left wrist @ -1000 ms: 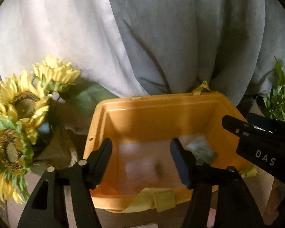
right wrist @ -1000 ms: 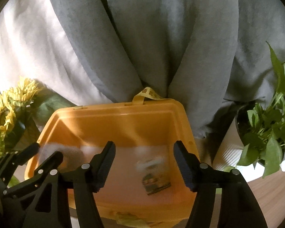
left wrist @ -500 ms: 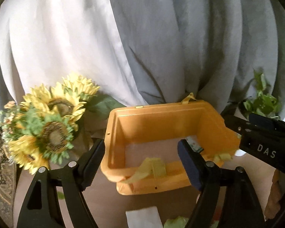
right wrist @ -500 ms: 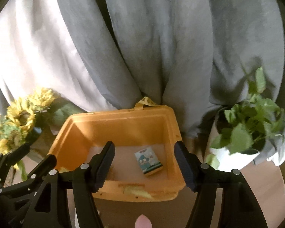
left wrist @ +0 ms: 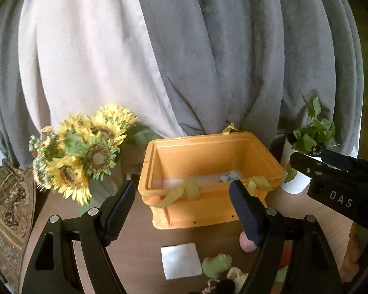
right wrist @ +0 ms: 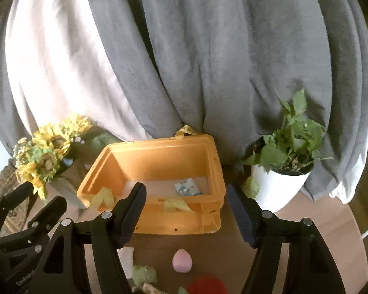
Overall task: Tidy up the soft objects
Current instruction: 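Move both tools back toward the remaining plush toys on the table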
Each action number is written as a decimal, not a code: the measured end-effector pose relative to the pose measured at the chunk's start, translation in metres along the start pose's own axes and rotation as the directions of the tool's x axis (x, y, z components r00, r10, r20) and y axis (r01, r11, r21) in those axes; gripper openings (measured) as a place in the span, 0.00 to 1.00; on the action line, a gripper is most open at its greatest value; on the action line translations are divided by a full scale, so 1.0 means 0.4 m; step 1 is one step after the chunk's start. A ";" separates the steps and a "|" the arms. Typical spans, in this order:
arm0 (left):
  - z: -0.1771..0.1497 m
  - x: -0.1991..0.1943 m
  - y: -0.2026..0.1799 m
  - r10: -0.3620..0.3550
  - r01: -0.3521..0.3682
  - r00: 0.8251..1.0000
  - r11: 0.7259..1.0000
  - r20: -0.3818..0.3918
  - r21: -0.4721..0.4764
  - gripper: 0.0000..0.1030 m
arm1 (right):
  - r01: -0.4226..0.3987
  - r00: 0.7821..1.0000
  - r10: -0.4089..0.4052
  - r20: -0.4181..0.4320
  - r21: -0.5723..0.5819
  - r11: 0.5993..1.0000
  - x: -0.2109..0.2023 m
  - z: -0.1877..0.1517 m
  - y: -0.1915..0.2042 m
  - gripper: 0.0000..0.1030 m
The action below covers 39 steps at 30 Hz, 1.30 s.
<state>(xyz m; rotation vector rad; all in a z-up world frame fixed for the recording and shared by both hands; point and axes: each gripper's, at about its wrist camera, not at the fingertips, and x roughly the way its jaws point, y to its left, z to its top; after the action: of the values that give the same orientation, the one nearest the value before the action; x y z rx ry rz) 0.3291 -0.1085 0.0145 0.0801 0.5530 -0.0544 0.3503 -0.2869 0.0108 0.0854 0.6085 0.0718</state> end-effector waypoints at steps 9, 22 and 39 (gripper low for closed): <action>-0.081 -0.101 -0.034 0.066 -0.067 0.997 0.997 -0.027 -0.042 0.76 | -0.070 0.997 0.071 0.012 -0.050 0.996 -0.073 -0.051 -0.015 0.67; -0.204 -0.182 -0.078 0.143 -0.149 0.986 0.986 -0.087 -0.071 0.77 | -0.116 0.993 0.117 0.001 -0.134 0.984 -0.136 -0.141 -0.031 0.67; -0.319 -0.142 -0.132 0.125 -0.141 0.966 0.989 -0.224 -0.053 0.77 | -0.137 0.986 0.124 -0.114 -0.109 0.985 -0.085 -0.273 -0.087 0.67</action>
<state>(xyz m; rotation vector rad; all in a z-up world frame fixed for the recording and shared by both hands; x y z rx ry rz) 0.2104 -0.1479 -0.0671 0.0569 0.7697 0.1057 0.2614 -0.3182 -0.0629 0.0081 0.7044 0.2399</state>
